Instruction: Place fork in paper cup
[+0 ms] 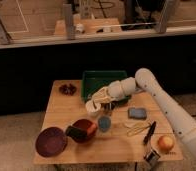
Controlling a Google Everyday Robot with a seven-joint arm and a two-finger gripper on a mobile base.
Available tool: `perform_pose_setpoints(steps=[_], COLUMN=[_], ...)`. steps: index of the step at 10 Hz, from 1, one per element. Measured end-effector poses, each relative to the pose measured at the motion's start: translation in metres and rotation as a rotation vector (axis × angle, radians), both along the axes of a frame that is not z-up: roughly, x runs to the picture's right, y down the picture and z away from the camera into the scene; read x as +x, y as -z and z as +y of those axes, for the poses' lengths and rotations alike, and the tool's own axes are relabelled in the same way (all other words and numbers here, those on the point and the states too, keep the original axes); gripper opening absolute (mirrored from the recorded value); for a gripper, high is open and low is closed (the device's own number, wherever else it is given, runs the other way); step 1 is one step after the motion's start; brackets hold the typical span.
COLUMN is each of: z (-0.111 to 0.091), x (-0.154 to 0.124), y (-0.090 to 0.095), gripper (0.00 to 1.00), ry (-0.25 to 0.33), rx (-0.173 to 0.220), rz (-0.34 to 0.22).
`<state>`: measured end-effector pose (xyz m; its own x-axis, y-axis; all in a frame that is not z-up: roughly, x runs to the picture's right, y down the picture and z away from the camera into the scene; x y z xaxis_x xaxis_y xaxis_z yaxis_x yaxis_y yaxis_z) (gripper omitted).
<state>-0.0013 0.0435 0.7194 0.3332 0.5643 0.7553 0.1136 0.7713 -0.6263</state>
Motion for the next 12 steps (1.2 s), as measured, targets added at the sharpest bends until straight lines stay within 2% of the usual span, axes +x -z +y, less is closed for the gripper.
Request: perform_pose_setpoints(steps=[5,6,12], z=[-0.009,-0.009,0.011], x=[-0.013,-0.012,0.0], y=[-0.012,-0.019,-0.058], gripper=[0.0,0.05,0.64], ry=[-0.025,-0.029,-0.024], rx=[0.03,0.038,0.034], rz=[-0.035,-0.038,-0.024])
